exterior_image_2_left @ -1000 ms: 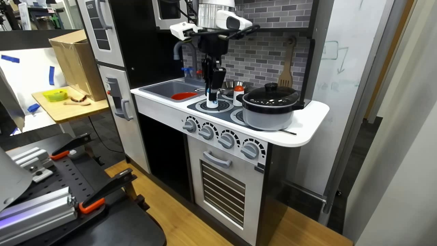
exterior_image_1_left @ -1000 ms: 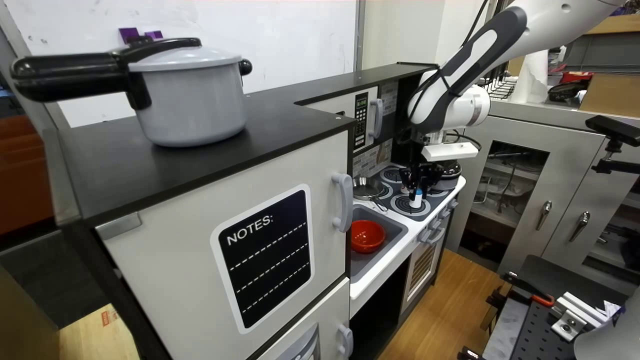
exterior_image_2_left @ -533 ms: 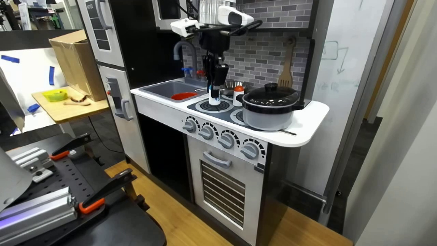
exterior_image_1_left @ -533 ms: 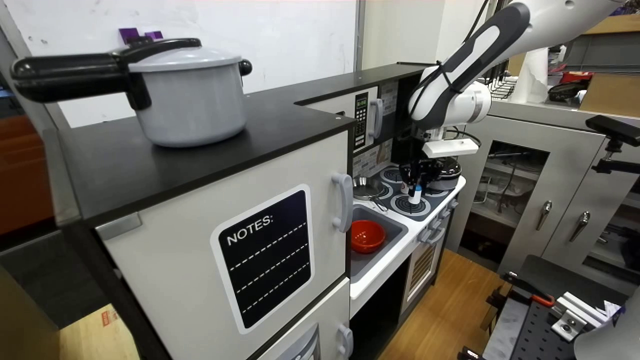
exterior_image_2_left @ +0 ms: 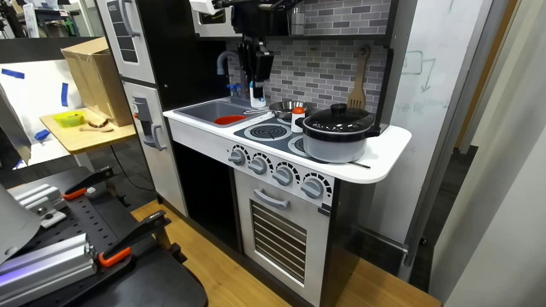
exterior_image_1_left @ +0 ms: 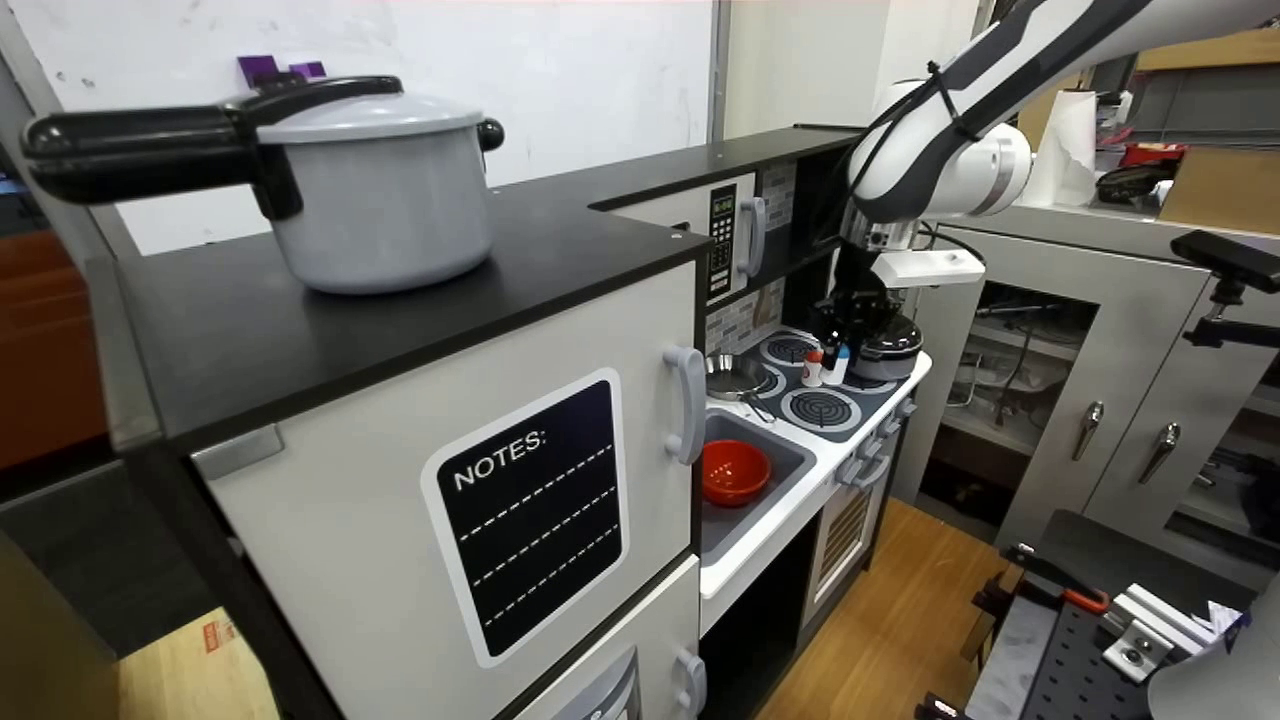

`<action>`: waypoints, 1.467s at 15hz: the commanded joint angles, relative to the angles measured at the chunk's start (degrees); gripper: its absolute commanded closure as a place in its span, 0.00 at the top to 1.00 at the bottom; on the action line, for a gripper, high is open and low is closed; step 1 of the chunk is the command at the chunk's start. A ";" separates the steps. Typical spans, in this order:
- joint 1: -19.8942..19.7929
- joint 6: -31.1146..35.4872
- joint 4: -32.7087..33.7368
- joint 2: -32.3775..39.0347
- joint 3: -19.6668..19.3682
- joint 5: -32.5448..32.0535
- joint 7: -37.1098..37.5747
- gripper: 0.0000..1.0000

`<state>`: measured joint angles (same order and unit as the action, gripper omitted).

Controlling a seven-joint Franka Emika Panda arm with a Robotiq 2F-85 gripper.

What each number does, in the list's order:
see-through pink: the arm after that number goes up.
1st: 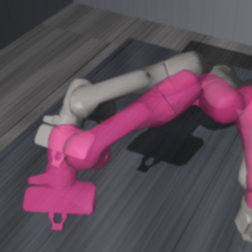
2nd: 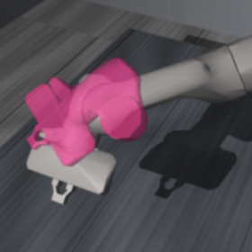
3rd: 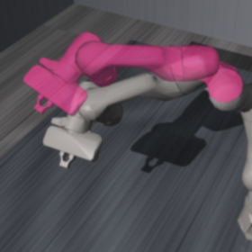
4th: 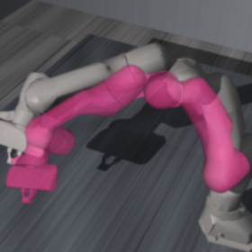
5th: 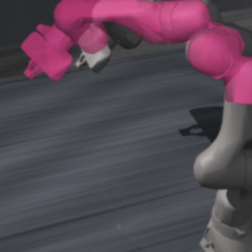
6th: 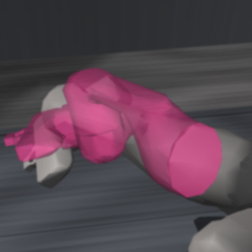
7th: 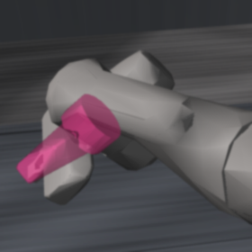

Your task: Put the blue and white salt shaker on the shelf above the stove

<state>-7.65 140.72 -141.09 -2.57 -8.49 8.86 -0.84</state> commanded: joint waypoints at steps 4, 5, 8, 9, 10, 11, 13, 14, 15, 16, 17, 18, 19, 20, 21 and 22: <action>0.37 1.22 -4.76 -7.38 -0.43 1.96 -4.84 0.09; 0.23 2.24 -4.73 -8.62 -0.56 1.19 -5.13 0.09; 0.15 4.91 -4.43 -12.28 -1.43 0.64 -6.51 0.09; 0.18 5.85 -4.39 -13.56 -1.85 0.68 -6.90 0.09; 0.29 6.87 -4.45 -14.44 -2.22 0.84 -7.19 0.09; 0.33 7.45 -4.38 -15.02 -2.53 0.92 -6.98 0.09; 0.42 9.09 -4.46 -15.86 -2.78 0.96 -6.07 0.09; 0.54 9.97 -4.46 -15.89 -2.89 1.13 -5.92 0.09; 0.59 11.30 -4.24 -15.46 -2.85 1.14 -5.57 0.09; 0.63 12.82 -3.94 -14.95 -2.83 1.30 -5.15 0.09; 0.39 15.15 -3.43 -14.14 -2.58 0.78 -4.41 0.09; 0.17 17.50 -3.06 -13.57 -2.36 0.17 -3.86 0.09; 0.37 19.39 -2.40 -13.04 -2.48 0.28 -3.87 0.09; 0.59 20.96 -1.92 -12.59 -2.65 0.39 -4.08 0.09; 0.91 22.11 -1.28 -12.10 -2.88 0.65 -4.43 0.09; 1.10 23.20 -1.05 -11.80 -2.98 0.77 -4.55 0.09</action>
<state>-7.39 160.68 -143.77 -16.35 -10.96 9.12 -5.36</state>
